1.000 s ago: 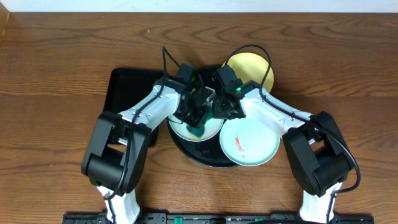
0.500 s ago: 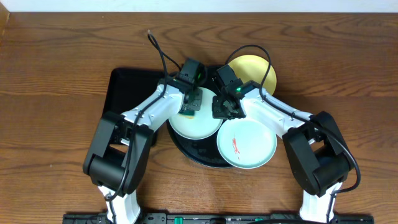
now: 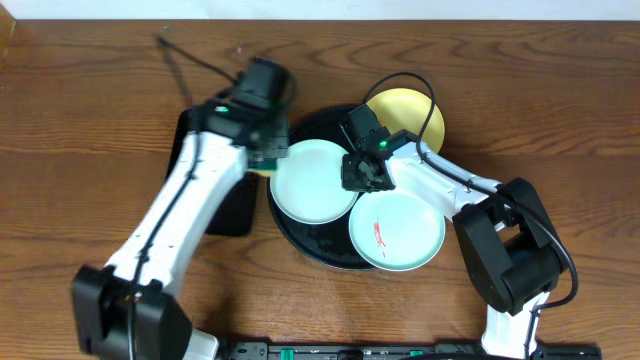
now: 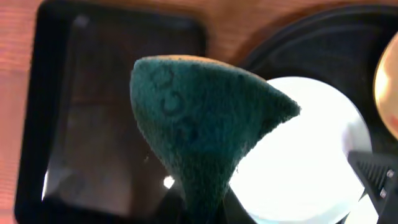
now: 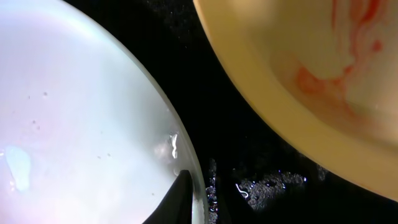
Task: Clean dirty plates on tray and stack at the side
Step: 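Lift the sponge back toward the black sponge tray with left gripper, then lift the cleaned pale blue plate with right gripper and carry right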
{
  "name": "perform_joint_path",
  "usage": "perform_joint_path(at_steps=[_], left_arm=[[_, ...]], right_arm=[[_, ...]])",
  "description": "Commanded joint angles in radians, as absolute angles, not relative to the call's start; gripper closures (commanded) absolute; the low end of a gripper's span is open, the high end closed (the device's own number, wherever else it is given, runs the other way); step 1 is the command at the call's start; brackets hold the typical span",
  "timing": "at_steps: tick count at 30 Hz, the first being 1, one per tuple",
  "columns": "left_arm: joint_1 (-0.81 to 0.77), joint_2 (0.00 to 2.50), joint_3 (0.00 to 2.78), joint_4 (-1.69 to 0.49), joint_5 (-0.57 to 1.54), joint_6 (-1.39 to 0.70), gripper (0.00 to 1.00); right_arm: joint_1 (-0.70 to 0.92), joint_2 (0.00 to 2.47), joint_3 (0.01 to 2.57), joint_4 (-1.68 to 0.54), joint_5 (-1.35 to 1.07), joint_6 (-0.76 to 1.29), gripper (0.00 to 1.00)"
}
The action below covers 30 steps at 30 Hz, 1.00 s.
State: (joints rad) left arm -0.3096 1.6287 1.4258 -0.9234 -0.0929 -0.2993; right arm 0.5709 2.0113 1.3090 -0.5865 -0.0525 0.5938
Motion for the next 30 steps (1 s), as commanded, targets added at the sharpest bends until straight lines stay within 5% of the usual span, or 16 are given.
perform_joint_path(at_steps=[1, 16, 30], left_arm=[[-0.200, 1.632, 1.437, -0.989, 0.023, -0.308, 0.93], [-0.009, 1.636, 1.429, -1.016, 0.015, -0.263, 0.93], [-0.010, 1.637, 1.409, -1.008, 0.015, -0.263, 0.92]], right_arm=[[0.578, 2.047, 1.308, -0.575, -0.069, 0.598, 0.99], [0.574, 1.999, 1.422, -0.691, -0.091, 0.481, 0.99], [0.606, 1.950, 1.709, -1.009, 0.261, 0.428, 0.99]])
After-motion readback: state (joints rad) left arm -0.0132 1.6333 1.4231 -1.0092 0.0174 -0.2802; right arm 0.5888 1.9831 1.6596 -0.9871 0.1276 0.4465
